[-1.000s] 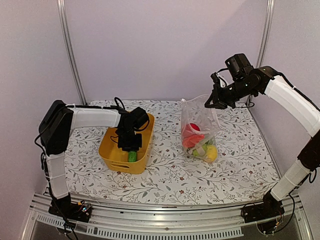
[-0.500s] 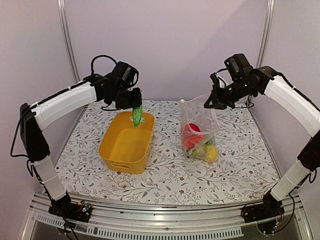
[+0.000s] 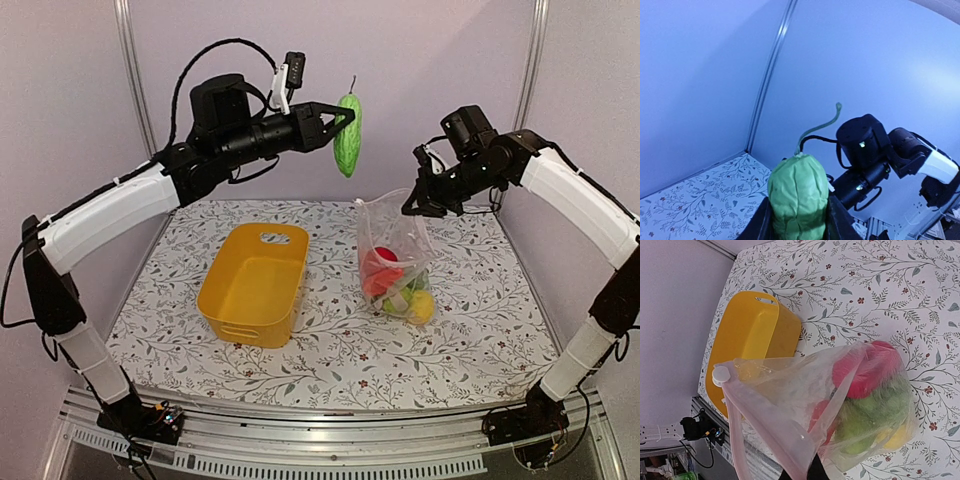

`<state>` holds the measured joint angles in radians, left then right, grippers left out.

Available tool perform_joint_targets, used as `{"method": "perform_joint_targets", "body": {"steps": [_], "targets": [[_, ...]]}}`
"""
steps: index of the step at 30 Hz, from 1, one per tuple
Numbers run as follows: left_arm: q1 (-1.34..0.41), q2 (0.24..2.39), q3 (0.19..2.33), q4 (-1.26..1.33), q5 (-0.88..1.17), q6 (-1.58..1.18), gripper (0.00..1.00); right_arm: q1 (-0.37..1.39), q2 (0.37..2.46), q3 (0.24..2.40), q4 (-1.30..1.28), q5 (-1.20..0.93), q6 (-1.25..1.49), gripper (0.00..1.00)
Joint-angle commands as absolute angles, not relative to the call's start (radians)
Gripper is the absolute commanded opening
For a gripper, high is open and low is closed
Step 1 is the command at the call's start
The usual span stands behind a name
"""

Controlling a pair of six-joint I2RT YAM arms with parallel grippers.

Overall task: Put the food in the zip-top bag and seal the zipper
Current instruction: Place the fake vegetable in the zipper food storage bag.

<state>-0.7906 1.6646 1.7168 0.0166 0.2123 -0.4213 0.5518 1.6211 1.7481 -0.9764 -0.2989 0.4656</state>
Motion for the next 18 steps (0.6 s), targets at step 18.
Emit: {"method": "perform_joint_targets", "body": {"steps": [18], "targets": [[-0.883,1.885,1.716,0.176,0.43,-0.321,0.46,0.56,1.61,1.847,-1.035,-0.344,0.489,0.0]]}}
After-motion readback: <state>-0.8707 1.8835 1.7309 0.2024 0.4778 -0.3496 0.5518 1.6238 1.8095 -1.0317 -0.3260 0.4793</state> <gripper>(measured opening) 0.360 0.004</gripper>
